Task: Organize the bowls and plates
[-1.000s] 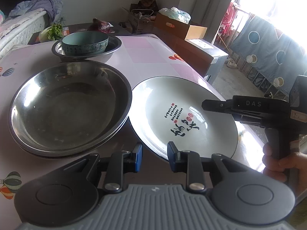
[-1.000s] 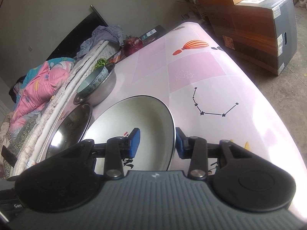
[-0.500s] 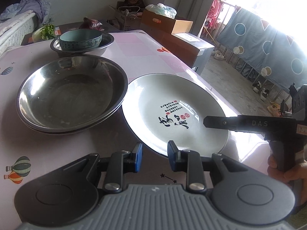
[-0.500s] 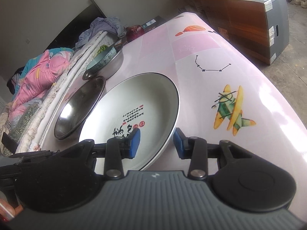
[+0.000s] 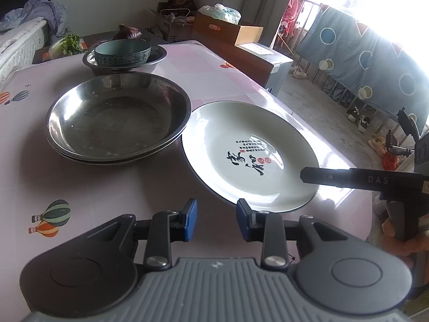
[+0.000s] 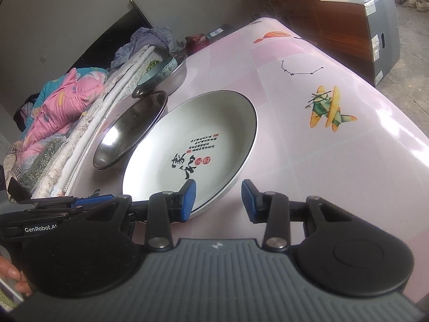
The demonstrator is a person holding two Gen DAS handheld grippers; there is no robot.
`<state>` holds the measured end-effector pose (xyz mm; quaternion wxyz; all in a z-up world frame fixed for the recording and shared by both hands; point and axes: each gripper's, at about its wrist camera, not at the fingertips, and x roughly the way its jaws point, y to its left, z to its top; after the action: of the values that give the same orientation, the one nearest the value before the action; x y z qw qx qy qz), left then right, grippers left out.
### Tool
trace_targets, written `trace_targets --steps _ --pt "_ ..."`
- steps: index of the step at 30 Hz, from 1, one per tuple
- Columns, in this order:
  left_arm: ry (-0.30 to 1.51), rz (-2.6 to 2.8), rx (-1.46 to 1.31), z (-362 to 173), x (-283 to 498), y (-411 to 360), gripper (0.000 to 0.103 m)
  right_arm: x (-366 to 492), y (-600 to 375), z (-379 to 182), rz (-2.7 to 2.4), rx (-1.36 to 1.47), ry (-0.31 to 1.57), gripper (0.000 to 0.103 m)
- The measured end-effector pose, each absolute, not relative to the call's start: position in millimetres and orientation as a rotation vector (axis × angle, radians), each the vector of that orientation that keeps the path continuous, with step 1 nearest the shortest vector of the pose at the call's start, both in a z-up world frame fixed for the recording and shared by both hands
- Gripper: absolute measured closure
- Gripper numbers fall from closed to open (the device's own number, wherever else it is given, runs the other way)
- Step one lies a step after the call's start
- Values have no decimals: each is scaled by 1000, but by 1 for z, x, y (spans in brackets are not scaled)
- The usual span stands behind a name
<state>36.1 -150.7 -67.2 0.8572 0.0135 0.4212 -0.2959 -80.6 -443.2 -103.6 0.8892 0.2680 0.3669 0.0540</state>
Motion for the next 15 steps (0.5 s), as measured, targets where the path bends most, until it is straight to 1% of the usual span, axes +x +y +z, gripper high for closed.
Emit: trace_targets --steps 1,4,9,12,13,14,15 --pt "884 -619 25 -66 38 -151 63 -79 -449 -104 97 569 758 66" --pt "880 -614 29 -65 47 -152 59 -69 -461 -107 58 590 752 66" --pt "909 -597 35 -69 65 -159 57 -46 -470 -112 52 613 739 66" --pt "927 -593 39 -75 73 -164 59 -30 -468 -114 64 607 738 67" --pt "931 -591 42 -76 75 -165 60 -26 -467 -115 68 605 741 69" --pt "938 -585 46 -78 76 -166 62 -22 -466 -115 74 602 743 71" --pt "944 -583 47 -80 78 -167 68 -19 -464 -116 79 598 744 72"
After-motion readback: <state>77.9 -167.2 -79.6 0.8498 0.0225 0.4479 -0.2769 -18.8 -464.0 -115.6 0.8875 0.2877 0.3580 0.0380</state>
